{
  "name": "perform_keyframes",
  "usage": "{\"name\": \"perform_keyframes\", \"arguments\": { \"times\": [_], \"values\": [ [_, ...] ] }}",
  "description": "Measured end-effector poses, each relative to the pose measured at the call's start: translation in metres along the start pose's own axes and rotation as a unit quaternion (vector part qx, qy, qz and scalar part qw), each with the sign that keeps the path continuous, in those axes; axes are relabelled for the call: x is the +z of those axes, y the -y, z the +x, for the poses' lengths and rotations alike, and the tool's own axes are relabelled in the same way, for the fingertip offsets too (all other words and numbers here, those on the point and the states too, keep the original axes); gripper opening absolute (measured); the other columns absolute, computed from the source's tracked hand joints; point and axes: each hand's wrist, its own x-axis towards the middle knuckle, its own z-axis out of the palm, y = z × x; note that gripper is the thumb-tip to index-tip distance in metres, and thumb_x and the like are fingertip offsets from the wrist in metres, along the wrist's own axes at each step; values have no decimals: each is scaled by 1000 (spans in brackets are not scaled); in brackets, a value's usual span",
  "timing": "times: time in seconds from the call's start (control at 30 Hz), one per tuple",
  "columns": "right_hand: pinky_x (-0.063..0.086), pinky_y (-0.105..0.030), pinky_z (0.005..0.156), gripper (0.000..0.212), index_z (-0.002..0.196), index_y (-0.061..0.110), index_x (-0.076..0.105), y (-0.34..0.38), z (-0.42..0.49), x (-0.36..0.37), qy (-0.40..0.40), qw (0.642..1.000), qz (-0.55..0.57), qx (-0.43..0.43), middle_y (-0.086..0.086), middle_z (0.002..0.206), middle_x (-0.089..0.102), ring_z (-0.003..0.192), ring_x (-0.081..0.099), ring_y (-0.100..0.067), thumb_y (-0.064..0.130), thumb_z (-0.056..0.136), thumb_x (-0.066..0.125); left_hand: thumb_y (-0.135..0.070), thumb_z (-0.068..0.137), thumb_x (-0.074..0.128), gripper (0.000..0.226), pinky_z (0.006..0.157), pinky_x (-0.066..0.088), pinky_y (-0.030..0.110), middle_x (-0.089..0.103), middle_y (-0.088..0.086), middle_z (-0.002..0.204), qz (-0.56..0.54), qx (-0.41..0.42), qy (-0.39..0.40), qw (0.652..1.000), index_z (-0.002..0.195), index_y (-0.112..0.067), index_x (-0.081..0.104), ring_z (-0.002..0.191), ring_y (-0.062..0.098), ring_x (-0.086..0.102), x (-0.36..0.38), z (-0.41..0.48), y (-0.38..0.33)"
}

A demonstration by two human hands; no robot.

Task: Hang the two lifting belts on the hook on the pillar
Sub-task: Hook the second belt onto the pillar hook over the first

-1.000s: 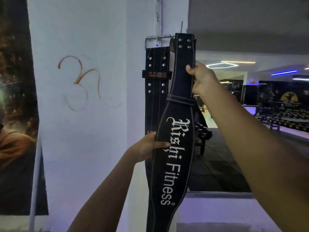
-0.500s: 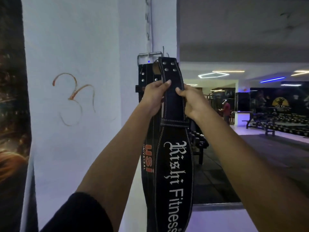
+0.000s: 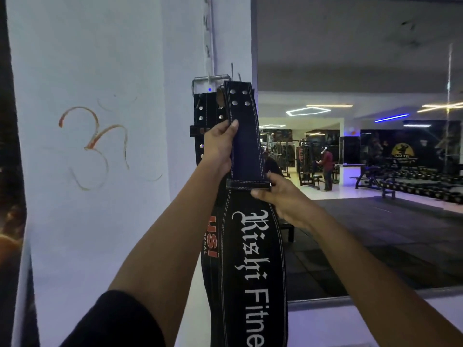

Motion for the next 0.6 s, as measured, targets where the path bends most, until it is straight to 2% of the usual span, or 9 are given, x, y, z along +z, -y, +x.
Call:
{"name": "perform_keyframes", "arguments": {
  "times": [0.07,0.17,0.23,0.3,0.4,0.5,0.6],
  "values": [
    [53,-32,91,42,129,10,51,-14,-7,-1,10,999,-22,24,-8,118,66,105,65,-17,1,88,58,-11,92,55,31,58,58,23,70,-1,73,-3,-2,-16,1000,119,3,57,61,7,66,-2,3,-4],
    [52,-49,94,36,122,13,57,-29,-12,-1,13,999,-11,52,-18,119,66,111,64,-29,2,88,58,-11,93,53,33,67,59,25,66,6,92,-1,2,-5,1000,123,2,56,78,15,64,-6,1,-3],
    [45,-54,101,32,120,12,59,-29,-6,0,-4,998,12,55,-18,122,65,117,61,-31,6,88,60,-11,93,52,31,73,60,28,66,7,98,1,8,14,1000,122,0,57,84,17,64,-9,-2,1],
    [43,-52,104,25,114,8,61,-24,2,1,-34,998,49,36,-20,124,64,120,59,-34,7,89,59,-11,94,51,29,75,59,31,66,6,96,4,20,26,999,120,-1,58,84,17,65,-7,-4,0],
    [51,-42,97,22,108,11,63,-26,0,4,-36,998,46,16,-18,115,68,110,64,-30,3,88,58,-10,93,51,31,78,59,32,66,5,93,5,31,10,999,123,0,56,81,15,65,-4,-2,-10],
    [58,-33,82,31,109,16,61,-47,-18,3,15,998,2,65,-8,108,70,105,67,-23,-2,84,61,-10,94,51,32,79,59,32,67,3,91,5,39,2,999,124,-1,57,78,13,66,-10,0,-15],
    [59,-34,82,36,116,8,60,-62,-21,1,23,995,-16,97,-12,114,69,106,67,-23,-1,82,64,-10,94,50,33,81,58,32,67,4,93,-1,34,6,999,125,-1,55,80,14,66,-17,-1,-14]
  ]
}}
